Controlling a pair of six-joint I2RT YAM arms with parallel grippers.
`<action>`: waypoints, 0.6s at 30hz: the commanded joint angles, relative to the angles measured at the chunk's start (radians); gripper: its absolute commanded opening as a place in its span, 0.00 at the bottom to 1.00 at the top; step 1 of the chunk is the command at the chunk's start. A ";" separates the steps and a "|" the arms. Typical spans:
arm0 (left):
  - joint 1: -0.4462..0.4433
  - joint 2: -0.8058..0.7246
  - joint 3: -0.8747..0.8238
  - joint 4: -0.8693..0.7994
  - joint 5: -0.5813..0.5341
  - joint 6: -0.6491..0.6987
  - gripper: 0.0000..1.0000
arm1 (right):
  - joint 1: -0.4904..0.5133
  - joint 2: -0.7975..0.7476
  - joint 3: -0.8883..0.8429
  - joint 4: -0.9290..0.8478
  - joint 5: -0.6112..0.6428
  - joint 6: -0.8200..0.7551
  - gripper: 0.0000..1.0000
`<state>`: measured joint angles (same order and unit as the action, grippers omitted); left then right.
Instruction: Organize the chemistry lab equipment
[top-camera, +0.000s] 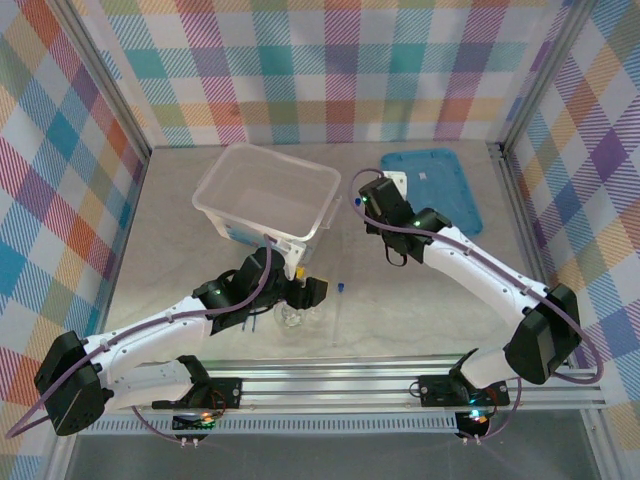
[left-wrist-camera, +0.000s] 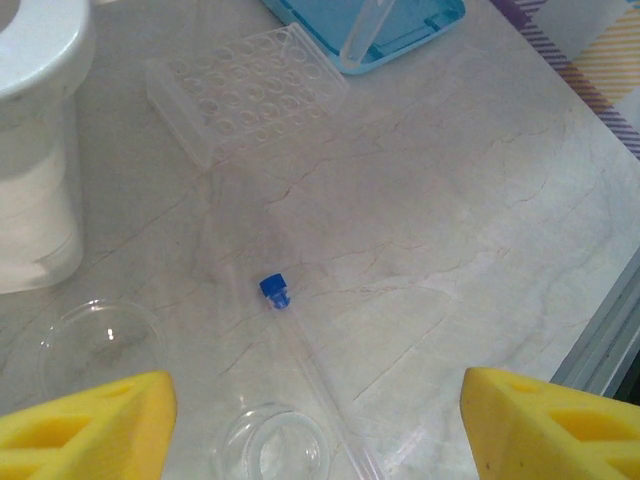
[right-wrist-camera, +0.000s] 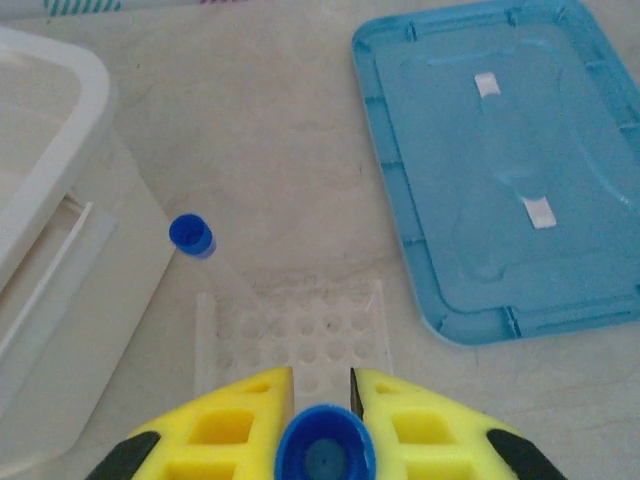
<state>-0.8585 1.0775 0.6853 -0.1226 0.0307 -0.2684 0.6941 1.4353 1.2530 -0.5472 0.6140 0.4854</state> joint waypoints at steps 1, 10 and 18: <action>0.014 -0.017 0.035 -0.051 -0.022 0.004 0.76 | 0.007 0.022 -0.026 0.119 0.058 -0.029 0.17; 0.029 -0.024 0.021 -0.073 -0.029 -0.015 0.78 | 0.010 0.077 -0.051 0.213 0.062 -0.034 0.18; 0.039 -0.042 0.004 -0.081 -0.023 -0.024 0.78 | 0.008 0.119 -0.061 0.248 0.070 -0.031 0.18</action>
<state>-0.8337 1.0561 0.6888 -0.1856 0.0128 -0.2760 0.6952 1.5352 1.1957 -0.3515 0.6601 0.4587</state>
